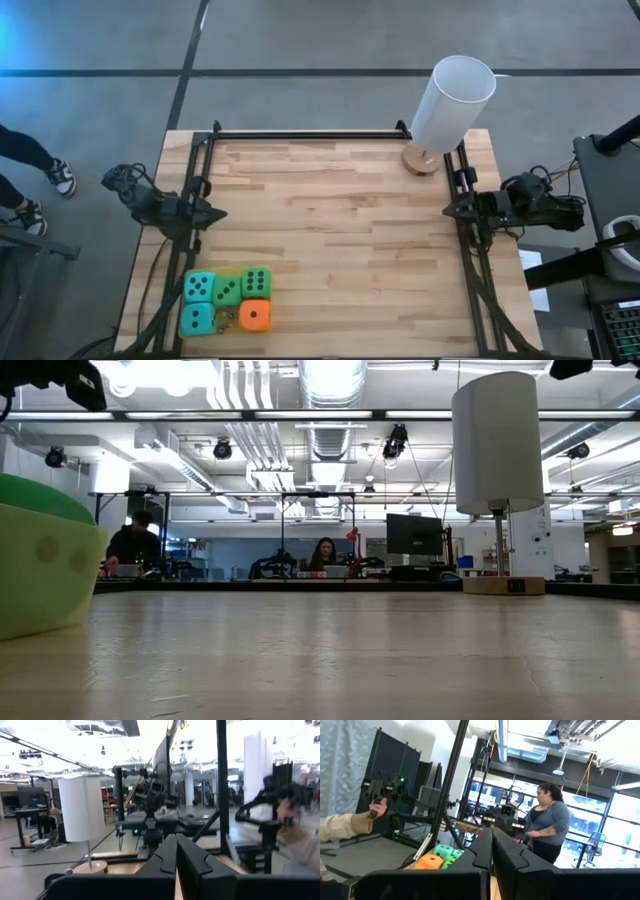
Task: Pick & Place Dice
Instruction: Return to Home Position
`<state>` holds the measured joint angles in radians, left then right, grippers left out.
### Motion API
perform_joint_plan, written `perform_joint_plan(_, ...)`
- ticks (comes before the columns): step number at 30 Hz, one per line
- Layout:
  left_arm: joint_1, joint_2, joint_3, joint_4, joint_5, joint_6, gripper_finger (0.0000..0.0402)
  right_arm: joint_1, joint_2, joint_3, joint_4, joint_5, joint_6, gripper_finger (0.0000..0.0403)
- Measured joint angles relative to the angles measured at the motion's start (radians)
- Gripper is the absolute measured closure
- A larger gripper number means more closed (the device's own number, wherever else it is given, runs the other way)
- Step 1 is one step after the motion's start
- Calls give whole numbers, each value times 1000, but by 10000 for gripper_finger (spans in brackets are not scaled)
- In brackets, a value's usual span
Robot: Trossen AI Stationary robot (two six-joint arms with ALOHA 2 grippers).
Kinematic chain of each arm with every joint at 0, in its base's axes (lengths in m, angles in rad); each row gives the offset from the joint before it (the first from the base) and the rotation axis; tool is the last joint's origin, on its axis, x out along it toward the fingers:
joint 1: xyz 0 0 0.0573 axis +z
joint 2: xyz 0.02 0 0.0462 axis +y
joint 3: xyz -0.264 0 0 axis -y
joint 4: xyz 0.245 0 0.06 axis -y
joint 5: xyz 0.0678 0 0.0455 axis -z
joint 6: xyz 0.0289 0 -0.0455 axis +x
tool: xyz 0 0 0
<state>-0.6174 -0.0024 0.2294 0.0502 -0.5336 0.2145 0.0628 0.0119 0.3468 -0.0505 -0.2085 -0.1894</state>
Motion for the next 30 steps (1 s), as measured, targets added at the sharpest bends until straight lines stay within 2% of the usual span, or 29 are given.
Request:
perform_joint_plan(10,2,1,-70,33,-17,22,397,0,-6,-72,39,8,4,394)
perform_joint_plan(19,2,2,-154,41,-17,-35,398,0,-9,-247,103,180,-23,394)
perform_joint_plan(22,2,2,-178,53,-16,-44,398,0,-10,-326,190,210,-27,394)
perform_joint_plan(30,2,11,-225,24,-12,-113,397,-4,3,-338,171,264,7,394)
